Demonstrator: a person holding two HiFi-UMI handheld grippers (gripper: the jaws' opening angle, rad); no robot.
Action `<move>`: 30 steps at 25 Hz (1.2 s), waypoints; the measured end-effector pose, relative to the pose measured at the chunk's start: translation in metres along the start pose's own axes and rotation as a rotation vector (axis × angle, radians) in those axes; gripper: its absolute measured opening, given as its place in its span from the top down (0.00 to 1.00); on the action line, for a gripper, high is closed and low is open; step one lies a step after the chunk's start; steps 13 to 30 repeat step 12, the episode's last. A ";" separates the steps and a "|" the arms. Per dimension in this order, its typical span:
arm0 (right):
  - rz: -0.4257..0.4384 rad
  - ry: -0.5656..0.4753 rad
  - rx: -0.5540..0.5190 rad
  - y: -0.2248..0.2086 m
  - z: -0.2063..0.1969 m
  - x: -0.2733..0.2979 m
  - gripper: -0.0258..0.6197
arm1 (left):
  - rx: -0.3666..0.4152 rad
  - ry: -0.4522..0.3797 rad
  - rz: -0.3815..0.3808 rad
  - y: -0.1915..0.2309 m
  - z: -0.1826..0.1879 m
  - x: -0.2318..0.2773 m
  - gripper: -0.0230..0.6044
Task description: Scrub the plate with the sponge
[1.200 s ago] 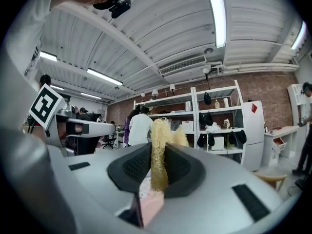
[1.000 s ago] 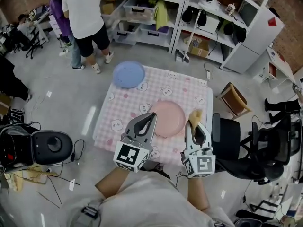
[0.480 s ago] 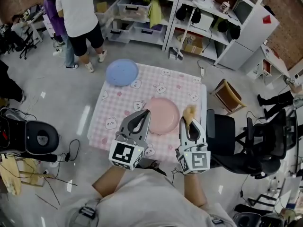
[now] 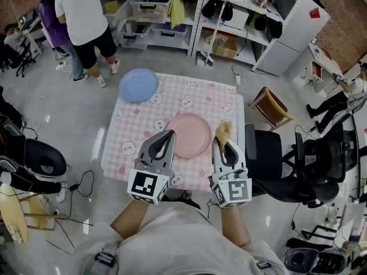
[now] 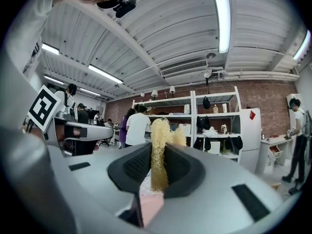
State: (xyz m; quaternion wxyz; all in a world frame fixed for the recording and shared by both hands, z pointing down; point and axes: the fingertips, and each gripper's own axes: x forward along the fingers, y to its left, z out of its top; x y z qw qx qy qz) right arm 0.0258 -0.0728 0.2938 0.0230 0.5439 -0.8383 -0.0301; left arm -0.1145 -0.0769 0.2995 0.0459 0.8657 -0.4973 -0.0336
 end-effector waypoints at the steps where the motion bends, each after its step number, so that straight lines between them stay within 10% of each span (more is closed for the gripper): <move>1: 0.000 0.001 0.000 -0.001 -0.001 0.000 0.86 | -0.001 0.000 -0.001 -0.001 -0.001 0.001 0.95; 30: -0.002 -0.001 -0.003 -0.007 0.001 0.001 0.86 | 0.004 0.004 -0.001 -0.002 -0.002 0.008 0.95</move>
